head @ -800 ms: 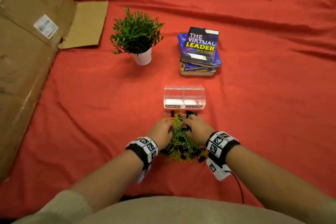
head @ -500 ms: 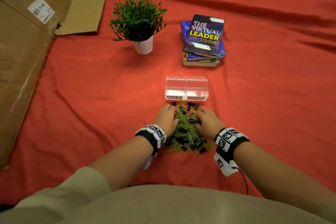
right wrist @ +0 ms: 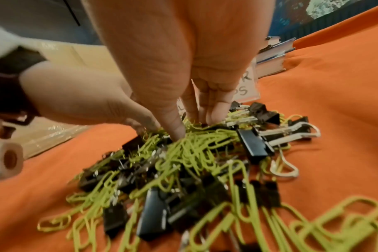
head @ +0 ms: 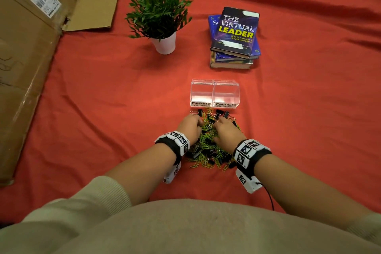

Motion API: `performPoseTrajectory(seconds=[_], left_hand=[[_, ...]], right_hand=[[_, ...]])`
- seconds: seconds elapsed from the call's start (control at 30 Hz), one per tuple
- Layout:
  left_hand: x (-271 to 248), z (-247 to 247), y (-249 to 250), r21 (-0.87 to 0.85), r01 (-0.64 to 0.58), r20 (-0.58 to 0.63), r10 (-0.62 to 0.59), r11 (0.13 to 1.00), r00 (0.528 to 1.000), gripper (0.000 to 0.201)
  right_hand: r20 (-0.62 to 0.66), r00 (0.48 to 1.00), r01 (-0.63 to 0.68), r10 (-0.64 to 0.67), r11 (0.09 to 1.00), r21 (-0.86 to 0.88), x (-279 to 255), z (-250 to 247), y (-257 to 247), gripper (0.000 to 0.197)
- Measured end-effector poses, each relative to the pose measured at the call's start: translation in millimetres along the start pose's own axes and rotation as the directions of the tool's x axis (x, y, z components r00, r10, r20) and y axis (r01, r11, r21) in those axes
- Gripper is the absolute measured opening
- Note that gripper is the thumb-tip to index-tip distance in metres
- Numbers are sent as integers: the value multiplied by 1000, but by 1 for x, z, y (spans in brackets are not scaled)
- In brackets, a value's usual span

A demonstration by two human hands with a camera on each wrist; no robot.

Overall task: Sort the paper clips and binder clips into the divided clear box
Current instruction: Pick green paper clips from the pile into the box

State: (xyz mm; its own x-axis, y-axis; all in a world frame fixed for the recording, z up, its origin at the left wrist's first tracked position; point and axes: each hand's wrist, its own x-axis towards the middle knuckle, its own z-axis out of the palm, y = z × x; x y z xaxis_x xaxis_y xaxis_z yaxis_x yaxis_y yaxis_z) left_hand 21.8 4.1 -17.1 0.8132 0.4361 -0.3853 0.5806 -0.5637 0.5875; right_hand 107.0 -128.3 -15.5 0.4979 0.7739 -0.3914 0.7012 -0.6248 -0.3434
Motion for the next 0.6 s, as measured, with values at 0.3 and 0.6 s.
performPoseTrajectory(seconds=[0.3, 0.6], left_hand=[[-4, -16, -7, -310, 80, -55, -102, 947, 993, 15], [9, -51, 12, -437, 80, -4, -91, 896, 996, 16]], right_hand=[[-97, 992, 81, -74, 994, 70, -3, 2, 12, 17], [77, 977, -194, 198, 681, 706, -7, -40, 15, 10]])
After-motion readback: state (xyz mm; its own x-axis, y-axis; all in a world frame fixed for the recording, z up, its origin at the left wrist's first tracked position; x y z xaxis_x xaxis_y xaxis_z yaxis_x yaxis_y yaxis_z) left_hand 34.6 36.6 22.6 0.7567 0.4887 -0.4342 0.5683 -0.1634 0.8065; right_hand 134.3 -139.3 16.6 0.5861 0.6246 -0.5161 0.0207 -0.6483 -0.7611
